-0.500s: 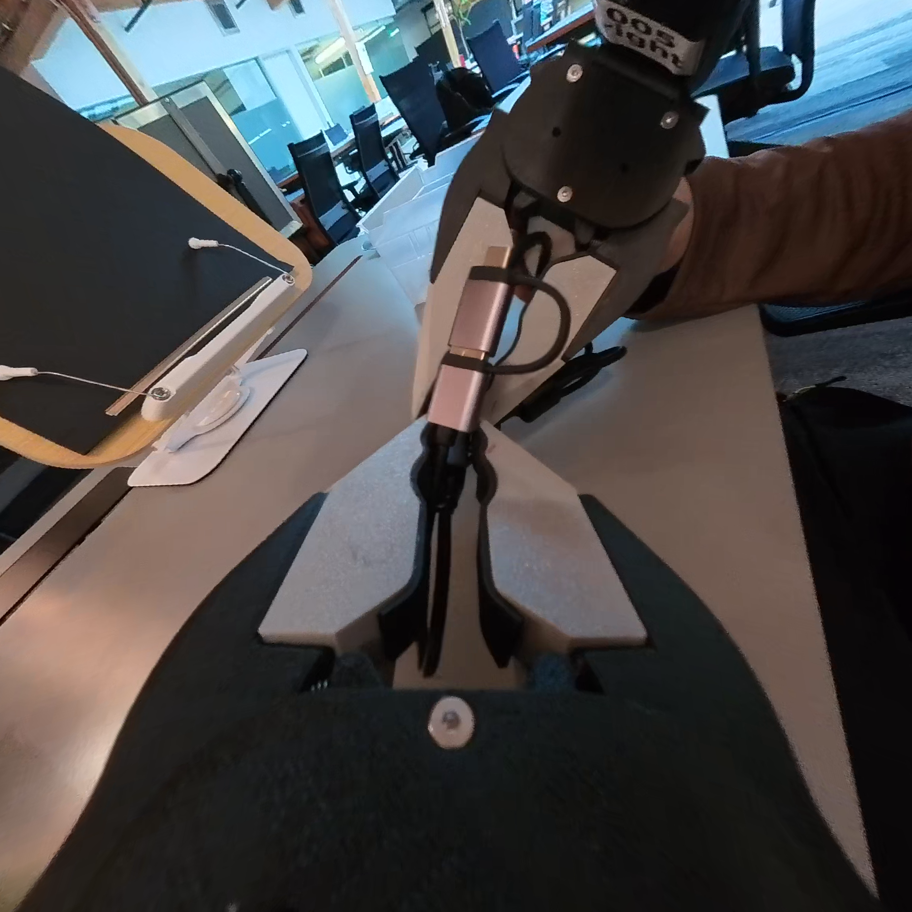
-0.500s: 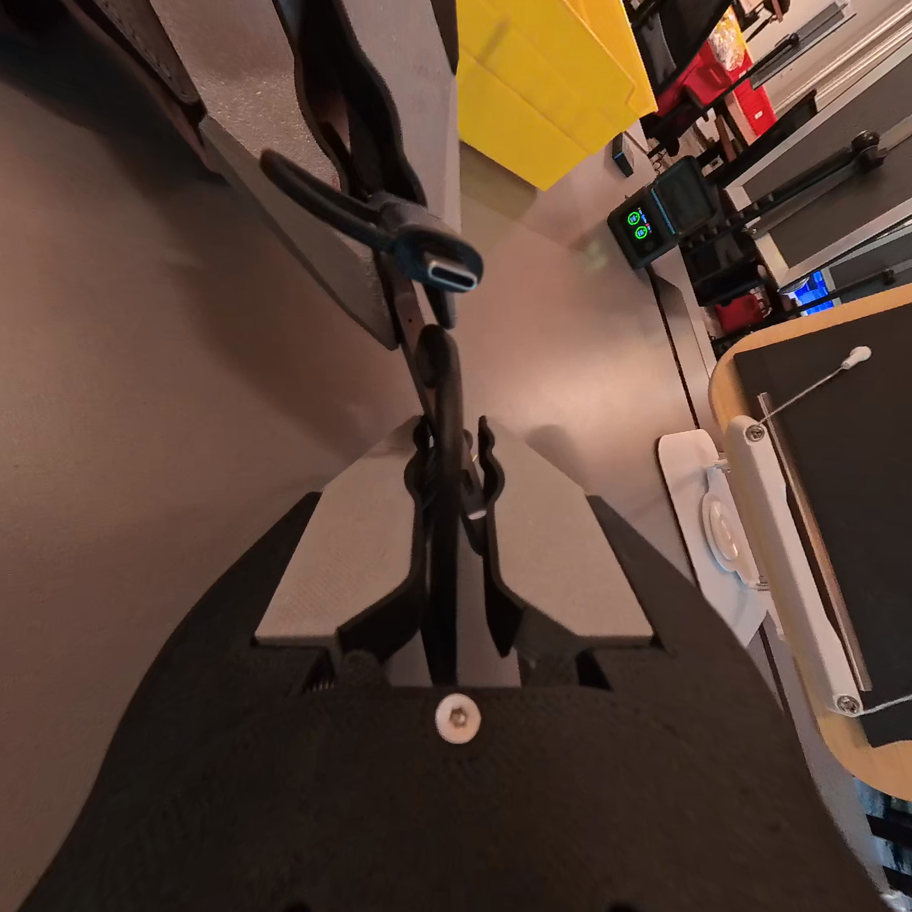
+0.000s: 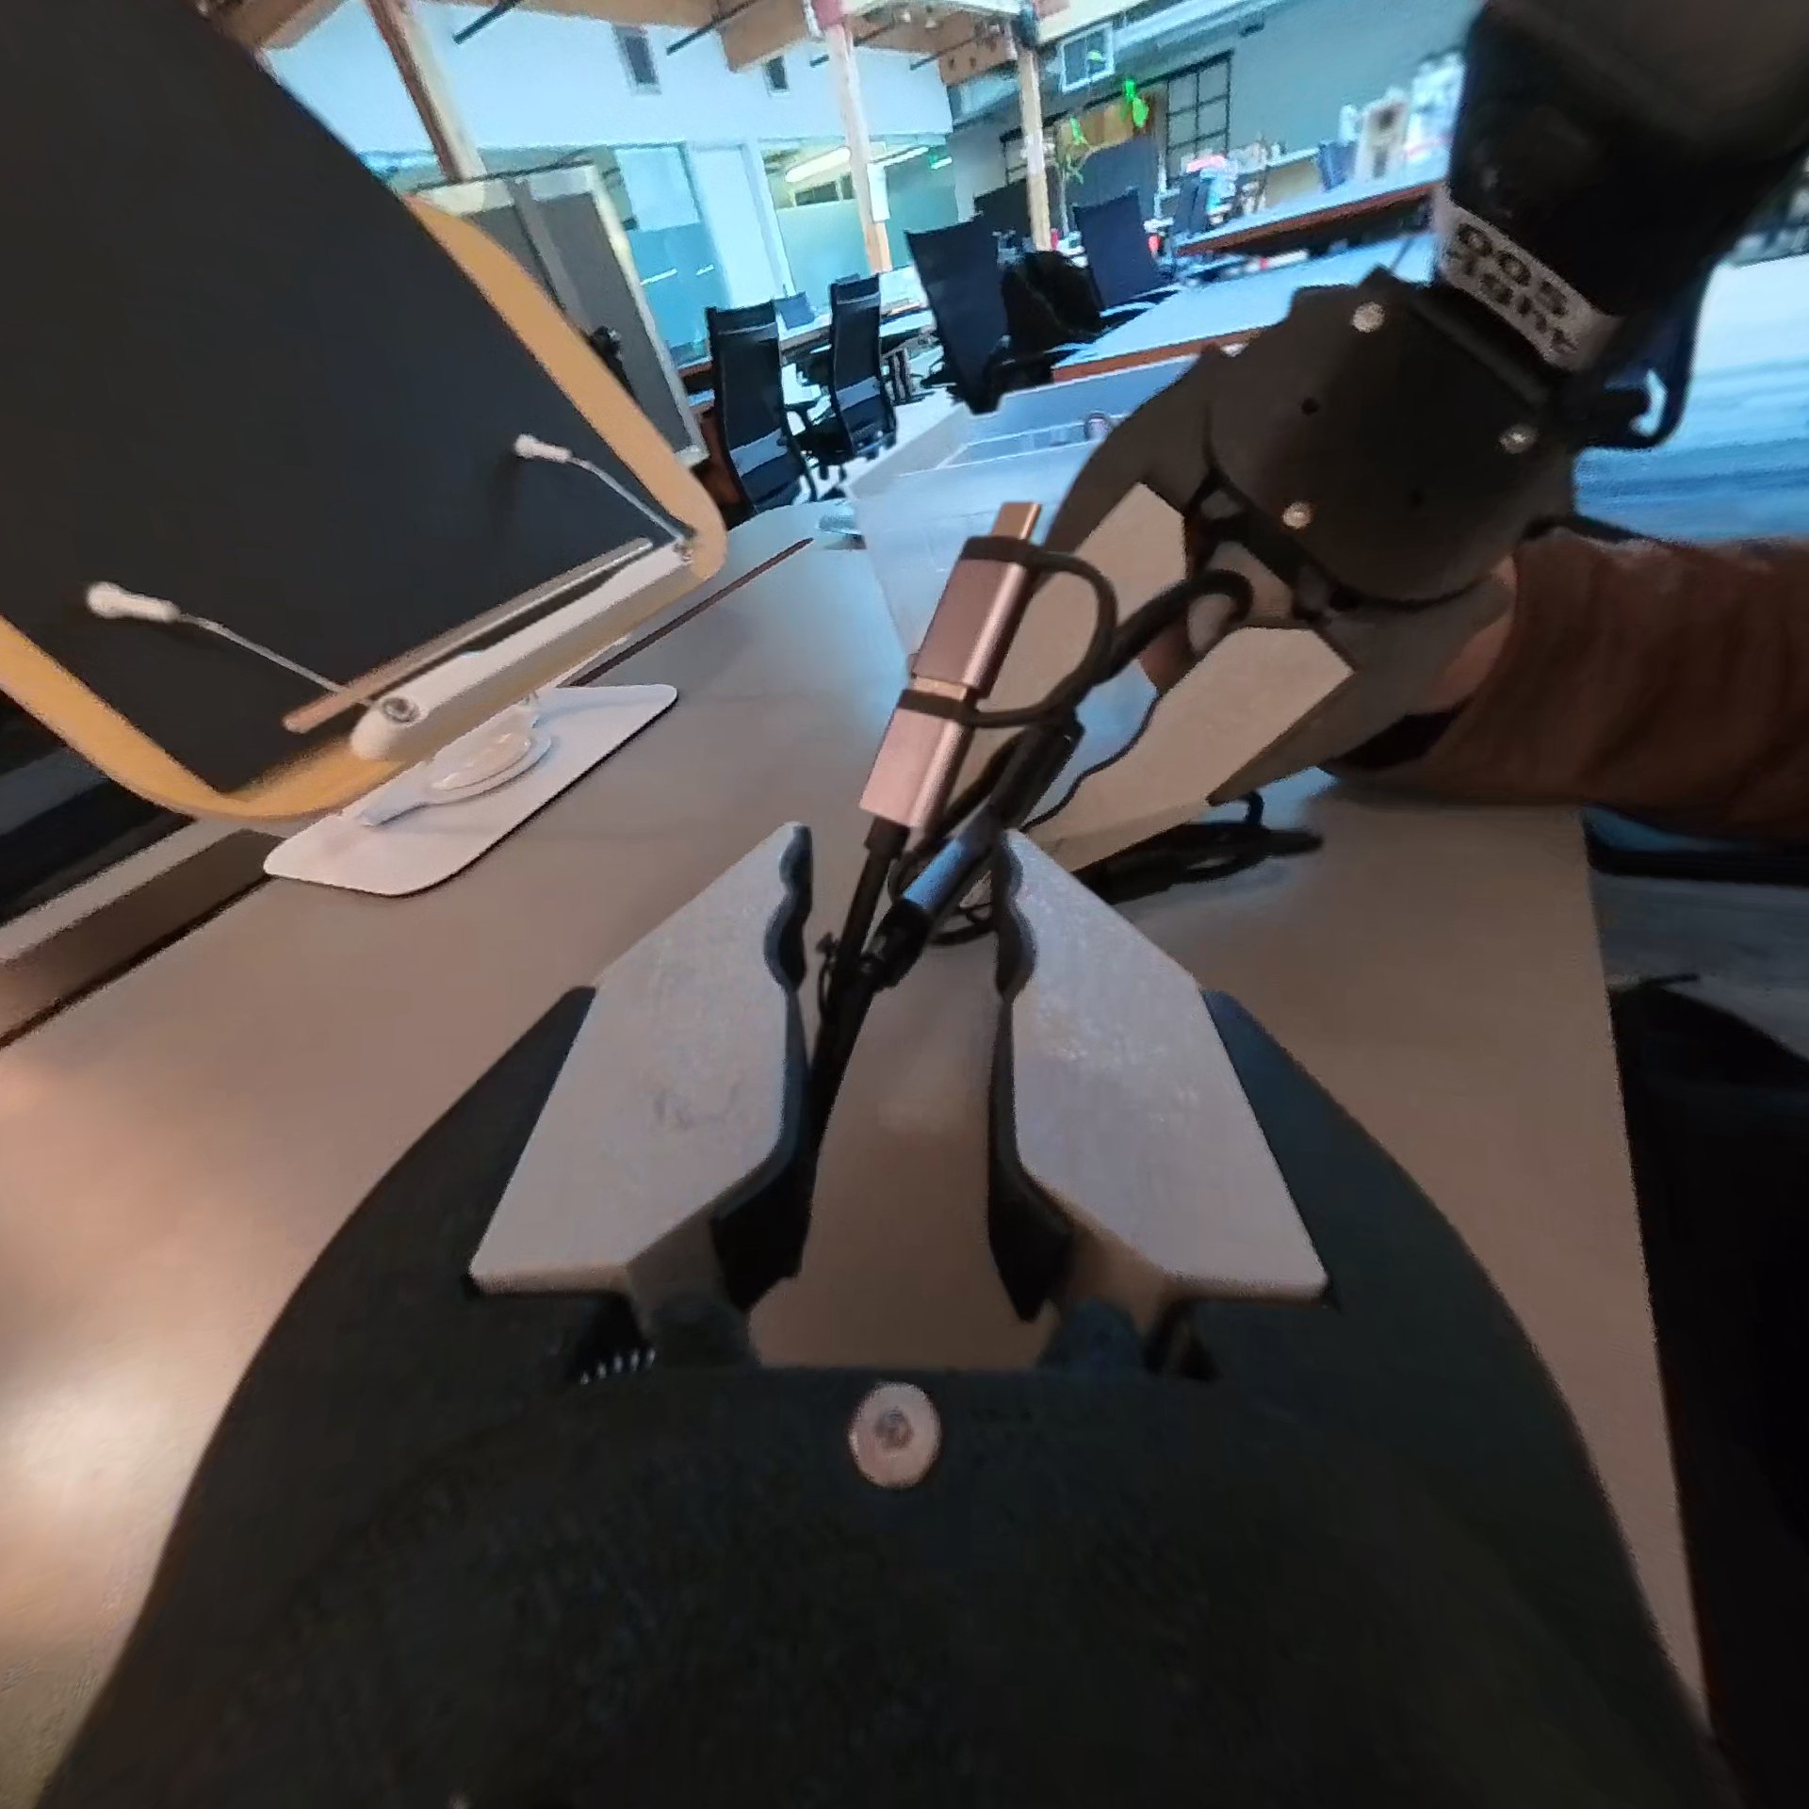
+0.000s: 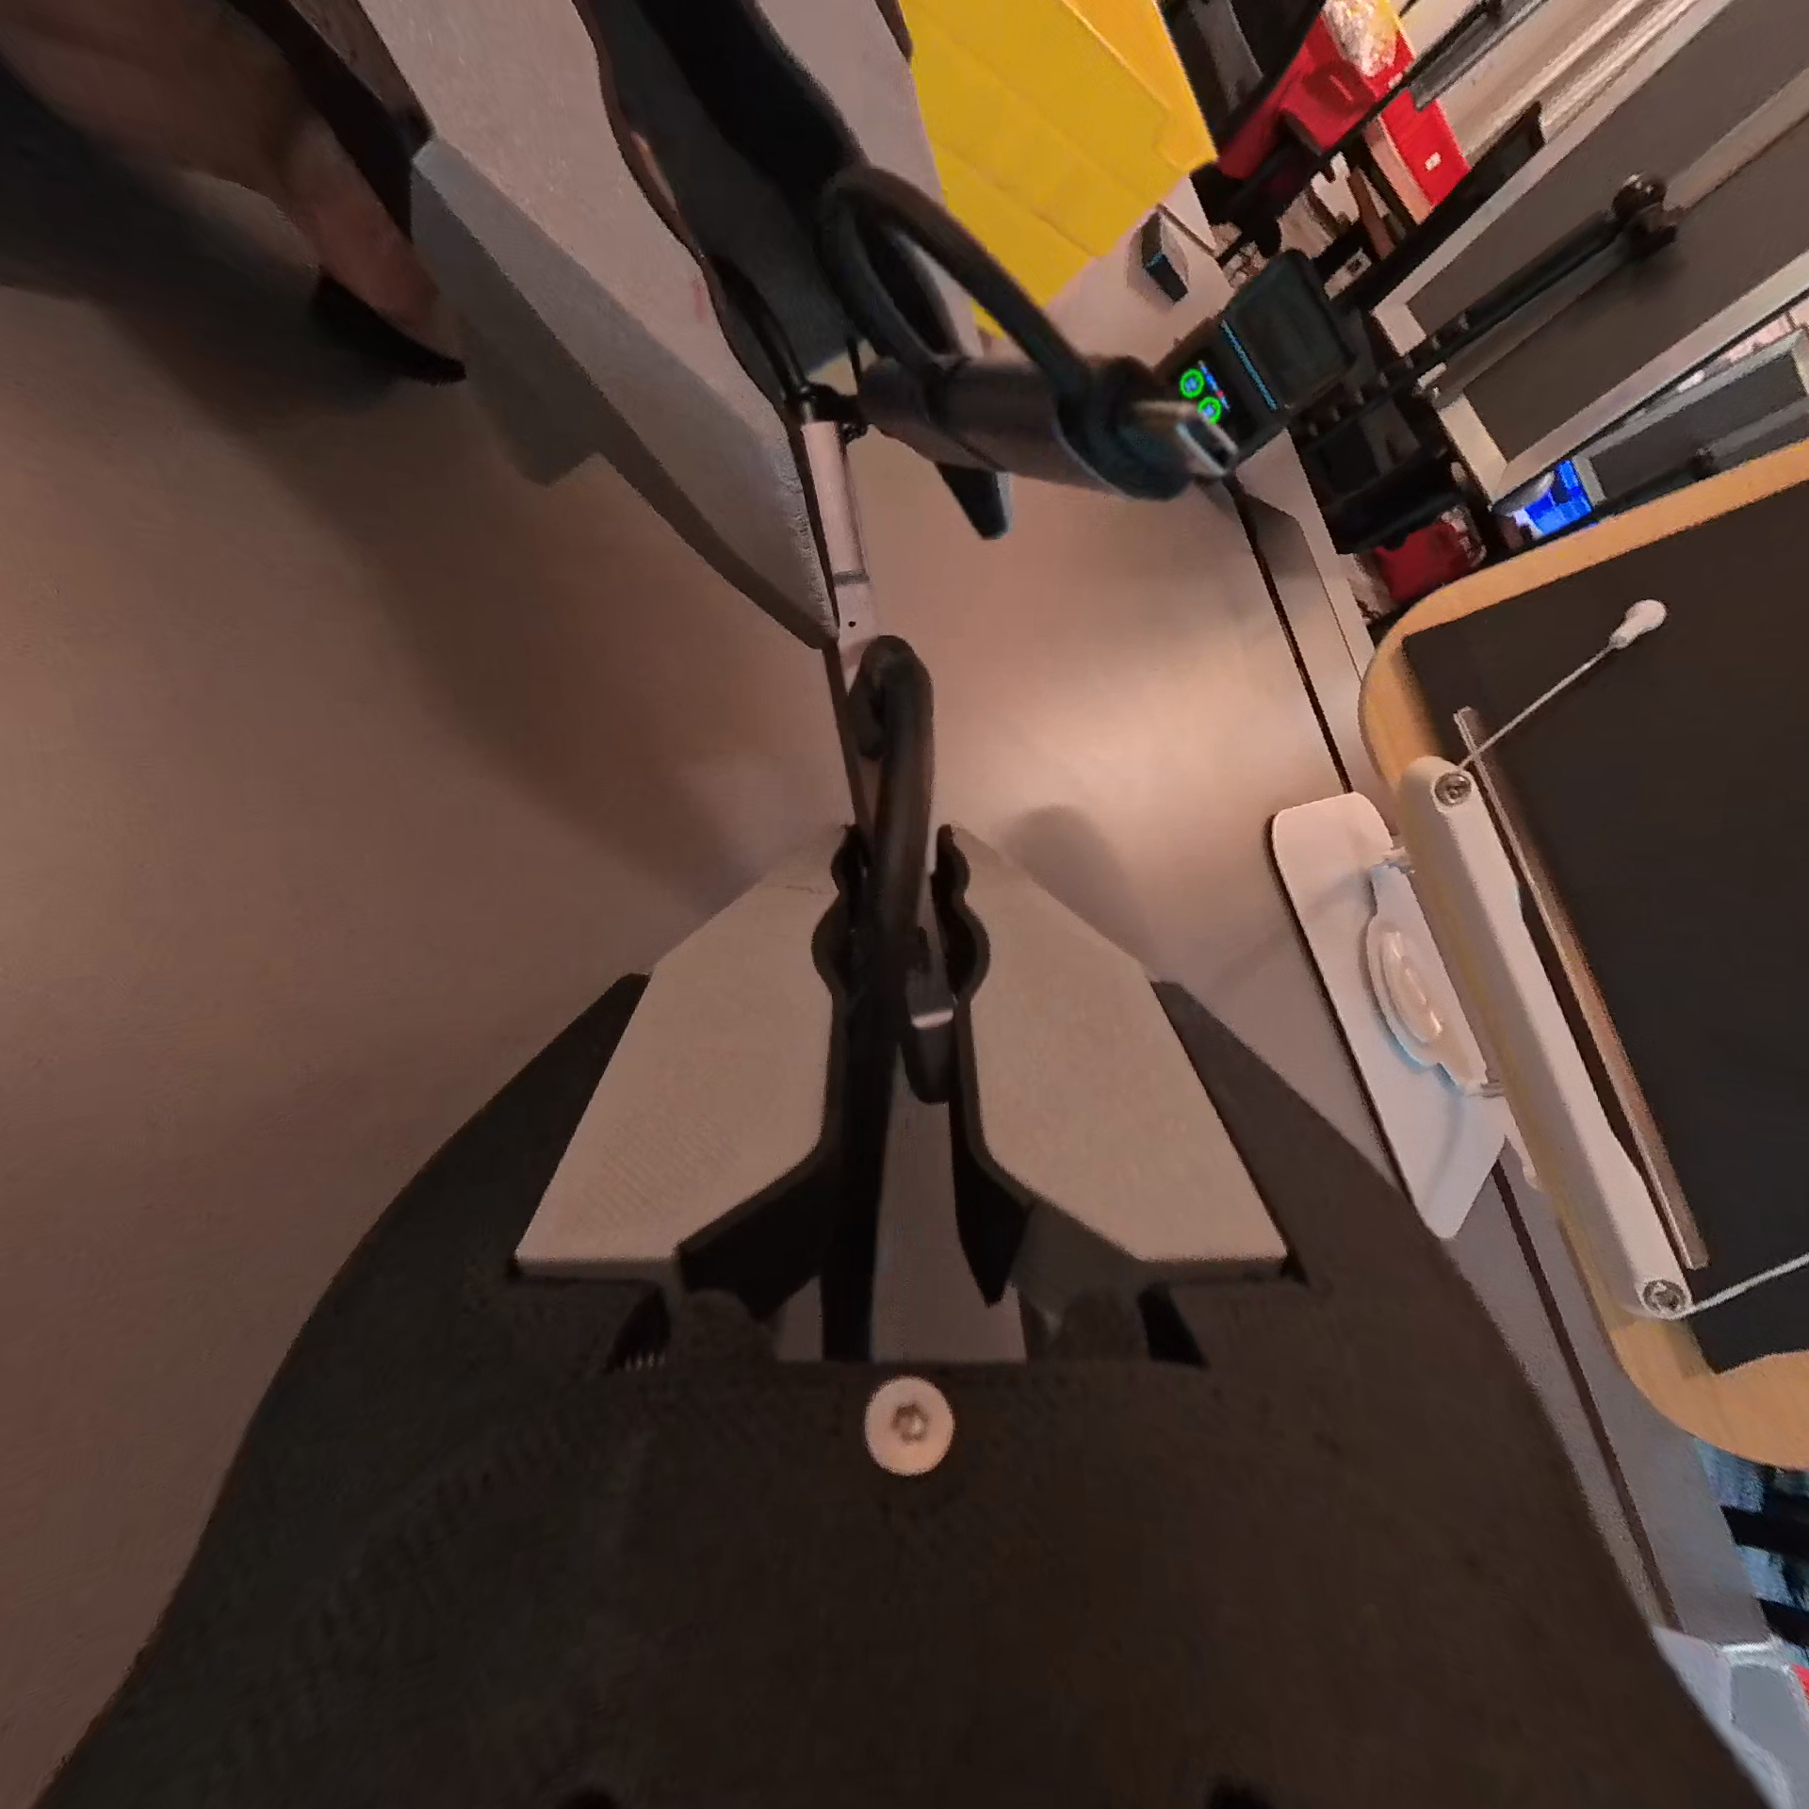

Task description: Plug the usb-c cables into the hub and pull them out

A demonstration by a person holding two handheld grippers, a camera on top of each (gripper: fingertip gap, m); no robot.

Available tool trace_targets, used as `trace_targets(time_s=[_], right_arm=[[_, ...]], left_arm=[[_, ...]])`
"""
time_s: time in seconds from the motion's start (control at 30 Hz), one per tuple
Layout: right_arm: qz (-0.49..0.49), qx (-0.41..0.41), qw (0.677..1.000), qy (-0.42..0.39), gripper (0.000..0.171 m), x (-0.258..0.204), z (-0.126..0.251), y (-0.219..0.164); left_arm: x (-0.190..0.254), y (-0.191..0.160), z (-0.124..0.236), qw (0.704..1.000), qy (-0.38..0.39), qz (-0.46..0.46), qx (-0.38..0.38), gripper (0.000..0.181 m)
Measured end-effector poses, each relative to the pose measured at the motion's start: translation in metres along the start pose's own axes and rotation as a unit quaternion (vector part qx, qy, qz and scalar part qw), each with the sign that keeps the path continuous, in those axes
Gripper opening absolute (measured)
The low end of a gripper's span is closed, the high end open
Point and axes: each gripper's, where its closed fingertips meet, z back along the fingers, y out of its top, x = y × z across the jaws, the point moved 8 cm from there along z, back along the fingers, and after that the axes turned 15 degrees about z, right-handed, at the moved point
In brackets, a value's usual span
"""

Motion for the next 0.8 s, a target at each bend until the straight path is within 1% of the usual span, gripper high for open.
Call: trace_targets(time_s=[0.07,0.1,0.17,0.23,0.3,0.43,0.57,0.63,0.8], right_arm=[[-0.006,-0.009,1.0,-0.004,0.011,0.003,-0.001,-0.004],[-0.009,-0.015,1.0,-0.004,0.011,0.004,-0.002,-0.007],[-0.017,-0.033,0.999,-0.01,0.011,0.007,-0.004,-0.014],[-0.025,-0.053,0.998,-0.025,0.01,0.011,-0.005,-0.022],[-0.035,-0.066,0.996,-0.039,0.01,0.018,-0.006,-0.029],[-0.041,-0.068,0.994,-0.077,0.006,0.029,-0.011,-0.032],[-0.033,-0.065,0.99,-0.118,0.006,0.037,-0.017,-0.033],[-0.037,-0.066,0.988,-0.133,0.006,0.04,-0.018,-0.035],[-0.062,-0.059,0.989,-0.117,0.006,0.041,-0.022,-0.039]], left_arm=[[-0.005,0.001,-0.005,0.999,0.016,0.028,-0.003,0.04],[-0.007,0.001,-0.007,0.999,0.029,0.039,-0.006,0.046],[-0.013,0.0,-0.009,0.996,0.065,0.057,-0.014,0.05],[-0.019,-0.001,-0.008,0.991,0.117,0.068,-0.021,0.044],[-0.02,-0.002,-0.004,0.986,0.146,0.069,-0.025,0.046],[-0.016,0.0,0.007,0.988,0.142,0.058,0.009,0.046],[-0.013,-0.002,0.006,0.99,0.124,0.074,-0.008,0.05],[-0.012,-0.002,0.007,0.99,0.106,0.09,-0.009,0.049],[-0.01,0.0,0.013,0.99,0.093,0.106,0.014,0.047]])
